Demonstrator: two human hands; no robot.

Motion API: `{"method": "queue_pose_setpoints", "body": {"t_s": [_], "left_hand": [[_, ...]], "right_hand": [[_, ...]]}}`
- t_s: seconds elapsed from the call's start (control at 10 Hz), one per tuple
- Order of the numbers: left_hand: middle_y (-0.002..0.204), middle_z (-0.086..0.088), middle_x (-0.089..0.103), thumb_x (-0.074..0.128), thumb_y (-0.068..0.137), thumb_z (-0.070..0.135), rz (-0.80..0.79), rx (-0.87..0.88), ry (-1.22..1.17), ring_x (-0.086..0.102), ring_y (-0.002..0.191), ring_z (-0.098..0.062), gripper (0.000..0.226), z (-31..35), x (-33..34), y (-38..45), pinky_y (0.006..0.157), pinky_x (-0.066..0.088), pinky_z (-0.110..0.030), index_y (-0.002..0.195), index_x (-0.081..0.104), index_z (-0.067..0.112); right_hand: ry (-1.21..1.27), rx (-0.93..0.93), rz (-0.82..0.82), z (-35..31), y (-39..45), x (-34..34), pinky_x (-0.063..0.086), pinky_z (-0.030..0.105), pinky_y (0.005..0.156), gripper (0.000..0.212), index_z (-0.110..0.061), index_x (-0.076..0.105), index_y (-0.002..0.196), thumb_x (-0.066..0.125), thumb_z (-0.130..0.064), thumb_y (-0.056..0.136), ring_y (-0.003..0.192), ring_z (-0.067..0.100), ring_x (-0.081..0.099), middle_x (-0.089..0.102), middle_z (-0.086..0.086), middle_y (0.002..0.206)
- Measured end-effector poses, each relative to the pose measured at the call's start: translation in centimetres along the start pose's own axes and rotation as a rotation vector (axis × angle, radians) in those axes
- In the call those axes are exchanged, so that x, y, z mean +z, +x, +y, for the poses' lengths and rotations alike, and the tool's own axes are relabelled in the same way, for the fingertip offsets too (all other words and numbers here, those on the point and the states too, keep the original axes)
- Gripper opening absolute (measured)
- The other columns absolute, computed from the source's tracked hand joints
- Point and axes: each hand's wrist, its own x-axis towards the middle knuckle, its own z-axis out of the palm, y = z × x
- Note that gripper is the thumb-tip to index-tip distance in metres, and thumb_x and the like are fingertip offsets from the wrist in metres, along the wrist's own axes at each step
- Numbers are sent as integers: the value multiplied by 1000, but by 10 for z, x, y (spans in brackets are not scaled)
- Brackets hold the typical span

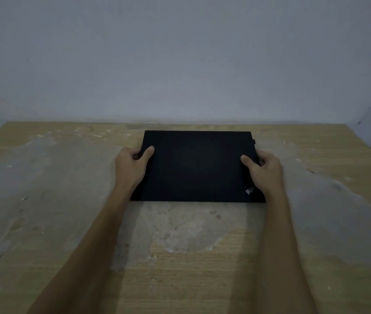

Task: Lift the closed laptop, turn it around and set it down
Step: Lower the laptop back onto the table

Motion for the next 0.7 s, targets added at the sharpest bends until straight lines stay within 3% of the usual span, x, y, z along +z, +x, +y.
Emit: {"method": "queue_pose_setpoints", "body": {"t_s": [0.1, 0.2, 0.3, 0.4, 0.5, 0.6, 0.7], "left_hand": [[93, -13, 79, 66, 101, 37, -11, 46, 66, 74, 83, -24, 37, -5, -3, 0, 57, 48, -13, 111, 81, 5], [110, -16, 74, 68, 100, 32, 39, 37, 115, 70, 97, -26, 35, -9, -1, 1, 71, 47, -21, 122, 78, 6], [113, -16, 73, 70, 99, 25, 62, 32, 119, 70, 98, -26, 34, -12, -2, 2, 74, 49, -24, 123, 76, 3], [104, -9, 75, 70, 98, 24, 49, 36, 107, 72, 95, -24, 32, -11, -4, 1, 70, 49, -22, 123, 77, 5], [98, -4, 72, 74, 95, 17, 83, 54, 62, 66, 85, -14, 24, -3, -7, -5, 74, 54, -26, 117, 79, 8], [105, -9, 73, 76, 92, 12, 51, 104, 88, 65, 83, -13, 14, -9, -10, -12, 80, 55, -26, 105, 79, 14], [99, -6, 68, 77, 90, 10, 20, 223, 167, 59, 73, -2, 17, -4, -15, -16, 72, 51, -23, 95, 75, 26]], "right_hand": [[-78, -26, -11, -2, -2, 2, 47, 6, 56, 27, -10, 77, 118, 72, -19, 93, 78, -3, 69, 76, 0, 97], [-135, -58, -51, -4, -1, 2, 45, 5, 53, 24, -7, 76, 116, 71, -15, 95, 80, 8, 70, 76, 5, 95], [-141, -48, -72, -6, -4, 2, 54, 17, 60, 20, -7, 76, 114, 68, -13, 96, 84, 14, 73, 76, 3, 94], [-157, -47, -56, -6, -5, 3, 56, 21, 63, 24, -6, 75, 117, 69, -14, 96, 83, 10, 72, 77, 4, 98], [-184, -49, 10, -12, -8, 2, 48, 8, 59, 33, -3, 72, 123, 74, -15, 92, 77, 6, 66, 73, 5, 99], [-313, -72, 39, -12, -13, 1, 49, 26, 76, 37, -2, 70, 124, 77, -18, 92, 93, 24, 65, 68, 16, 113], [-421, -191, 56, -22, -24, 2, 46, 27, 76, 27, -7, 72, 116, 77, -16, 91, 97, 27, 66, 61, 11, 112]]}}
